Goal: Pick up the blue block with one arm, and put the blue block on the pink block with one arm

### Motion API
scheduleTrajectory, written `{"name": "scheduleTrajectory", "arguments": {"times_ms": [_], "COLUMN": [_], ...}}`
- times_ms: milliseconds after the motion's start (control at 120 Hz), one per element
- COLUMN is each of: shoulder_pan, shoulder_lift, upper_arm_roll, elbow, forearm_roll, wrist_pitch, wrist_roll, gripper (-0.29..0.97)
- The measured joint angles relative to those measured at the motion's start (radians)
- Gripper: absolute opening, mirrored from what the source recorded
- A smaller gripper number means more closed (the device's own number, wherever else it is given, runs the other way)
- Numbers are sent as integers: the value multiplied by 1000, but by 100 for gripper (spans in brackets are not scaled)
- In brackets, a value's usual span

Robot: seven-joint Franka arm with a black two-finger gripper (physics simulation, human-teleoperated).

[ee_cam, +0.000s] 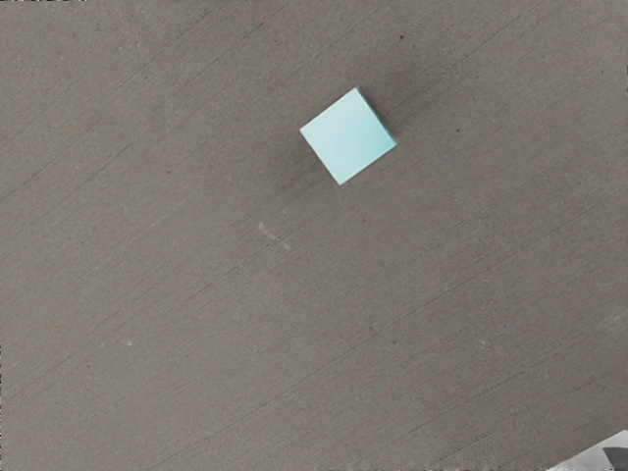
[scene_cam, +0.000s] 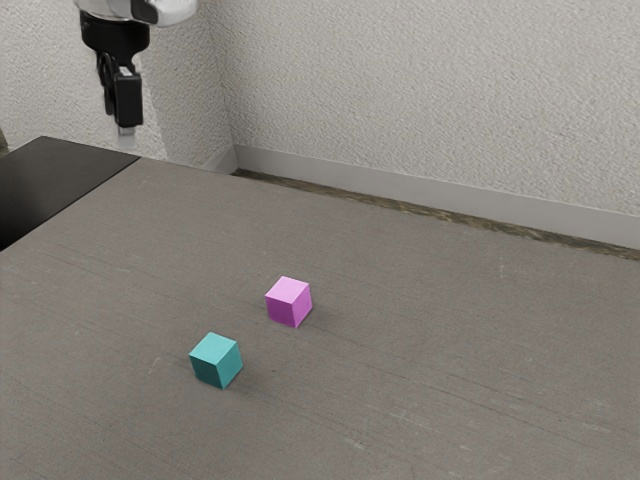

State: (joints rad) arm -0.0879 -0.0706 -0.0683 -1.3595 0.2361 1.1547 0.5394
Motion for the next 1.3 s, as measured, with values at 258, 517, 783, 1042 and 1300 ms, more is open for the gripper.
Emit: {"name": "scheduleTrajectory", "arguments": {"times_ms": [258, 517, 783, 1042, 1300], "shoulder_pan": [26, 180, 486, 525, 522], "shoulder_lift": [18, -102, -155, -7, 133], "upper_arm_roll": [-19, -75, -314, -317, -324], "elbow": [-106, -462, -696, -714, -713], "forearm_roll": [-1, -55, -136, -143, -117], "wrist_pitch": [46, 187, 336, 480, 622], "wrist_roll": [48, -42, -219, -361, -452], "gripper": [68, 68, 68, 68, 68]}}
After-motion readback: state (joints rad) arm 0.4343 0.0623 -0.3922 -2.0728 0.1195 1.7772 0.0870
